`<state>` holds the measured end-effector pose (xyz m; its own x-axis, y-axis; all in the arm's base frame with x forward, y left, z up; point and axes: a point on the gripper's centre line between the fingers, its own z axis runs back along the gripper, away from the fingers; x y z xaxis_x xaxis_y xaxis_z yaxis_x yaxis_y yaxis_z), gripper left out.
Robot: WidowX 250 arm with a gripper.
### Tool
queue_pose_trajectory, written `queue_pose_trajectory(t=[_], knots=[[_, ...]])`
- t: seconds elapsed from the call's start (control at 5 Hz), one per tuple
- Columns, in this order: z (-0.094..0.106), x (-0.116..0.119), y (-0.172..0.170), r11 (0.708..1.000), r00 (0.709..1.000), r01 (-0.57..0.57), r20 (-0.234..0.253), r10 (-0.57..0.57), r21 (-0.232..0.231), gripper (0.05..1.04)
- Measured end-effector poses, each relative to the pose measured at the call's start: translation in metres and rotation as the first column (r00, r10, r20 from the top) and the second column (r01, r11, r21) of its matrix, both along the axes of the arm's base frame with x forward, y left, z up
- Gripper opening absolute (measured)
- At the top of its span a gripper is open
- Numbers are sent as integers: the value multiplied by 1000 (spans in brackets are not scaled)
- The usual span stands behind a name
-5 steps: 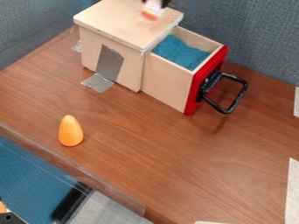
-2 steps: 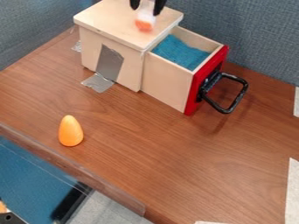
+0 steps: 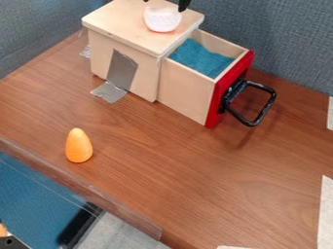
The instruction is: Move the white object from the table to the top of the drawer
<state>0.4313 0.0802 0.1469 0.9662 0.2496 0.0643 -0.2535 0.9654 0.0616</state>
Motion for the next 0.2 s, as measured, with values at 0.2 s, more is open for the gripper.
queue_pose_trajectory(t=[0.2], knots=[[1,2,-10,999,999,40,5,-40,-10,1001]])
